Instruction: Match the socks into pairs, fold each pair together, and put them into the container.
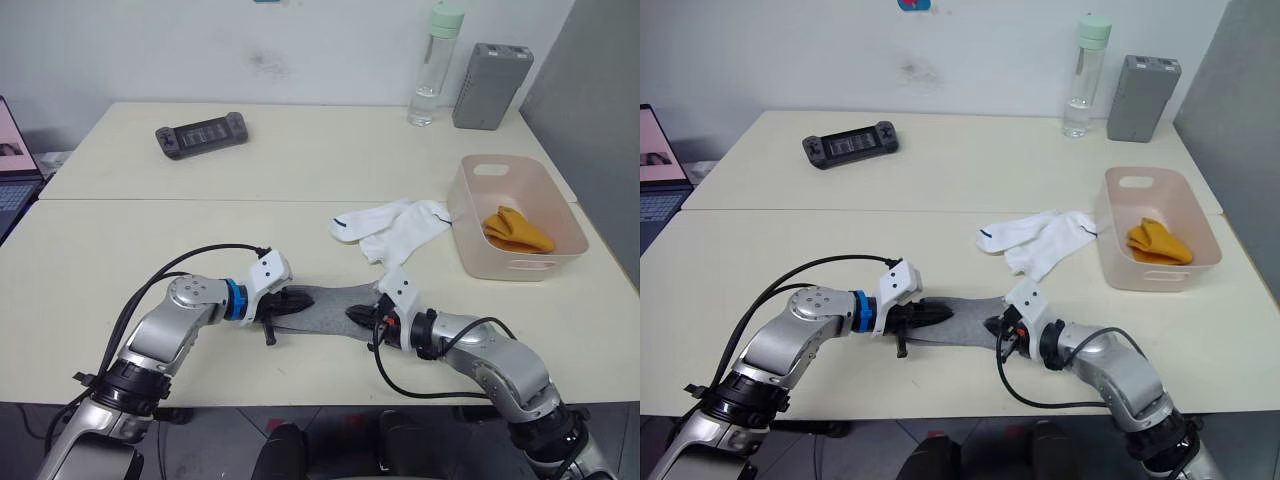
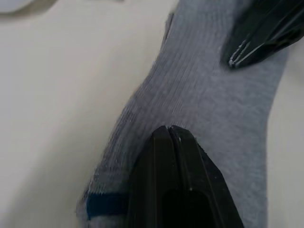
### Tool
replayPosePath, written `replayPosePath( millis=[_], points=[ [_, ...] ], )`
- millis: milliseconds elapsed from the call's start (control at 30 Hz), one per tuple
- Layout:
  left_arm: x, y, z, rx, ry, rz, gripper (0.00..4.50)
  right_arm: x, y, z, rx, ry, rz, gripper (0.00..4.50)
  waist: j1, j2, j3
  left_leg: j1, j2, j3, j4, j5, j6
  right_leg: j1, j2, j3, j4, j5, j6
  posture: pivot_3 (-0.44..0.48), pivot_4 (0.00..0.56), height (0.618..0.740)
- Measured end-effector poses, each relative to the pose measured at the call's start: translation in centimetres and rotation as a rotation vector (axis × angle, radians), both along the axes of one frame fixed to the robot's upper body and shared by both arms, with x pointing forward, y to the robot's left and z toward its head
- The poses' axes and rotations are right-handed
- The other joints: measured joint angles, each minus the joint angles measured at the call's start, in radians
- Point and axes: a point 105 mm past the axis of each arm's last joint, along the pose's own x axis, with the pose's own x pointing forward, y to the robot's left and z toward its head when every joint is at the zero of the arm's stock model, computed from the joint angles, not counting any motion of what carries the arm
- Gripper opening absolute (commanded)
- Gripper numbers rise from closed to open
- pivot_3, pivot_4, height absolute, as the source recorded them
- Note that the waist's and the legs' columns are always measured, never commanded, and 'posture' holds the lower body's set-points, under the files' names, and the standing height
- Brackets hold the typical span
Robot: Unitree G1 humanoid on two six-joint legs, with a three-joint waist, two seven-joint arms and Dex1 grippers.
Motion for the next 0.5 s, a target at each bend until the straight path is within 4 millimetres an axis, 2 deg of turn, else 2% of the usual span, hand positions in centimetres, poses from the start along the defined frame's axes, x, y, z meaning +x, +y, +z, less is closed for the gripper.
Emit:
replayPosePath(
  millis=[200,367,500],
  points=[
    [-0.3,2.5,-0.4,-0.012,0.001,0.103,0.00,-0.5,0.0,-0.6,0.008,0.007,0.002,0.03,-0.011,0.000,0.000,0.002,0.001,0.000,0.000,0.000,0.000,0.000,0.000,0.000,0.002,-0.001,0.002,0.000,0.150,0.740],
    [-1.0,3.2,-0.6,-0.022,-0.006,0.138,0.00,-1.2,0.1,0.2,0.025,-0.017,0.028,0.03,-0.016,0.000,0.000,0.003,0.001,0.000,0.000,0.000,0.000,0.001,0.000,0.000,0.003,-0.002,0.004,0.000,0.150,0.740],
    [-1.4,3.2,-0.7,-0.006,-0.022,0.131,0.00,0.8,-0.3,2.3,0.081,-0.091,-0.065,0.03,-0.021,0.001,0.000,0.003,0.001,0.000,0.000,0.000,0.000,0.001,0.000,0.001,0.003,-0.002,0.004,0.000,0.150,0.740]
  ],
)
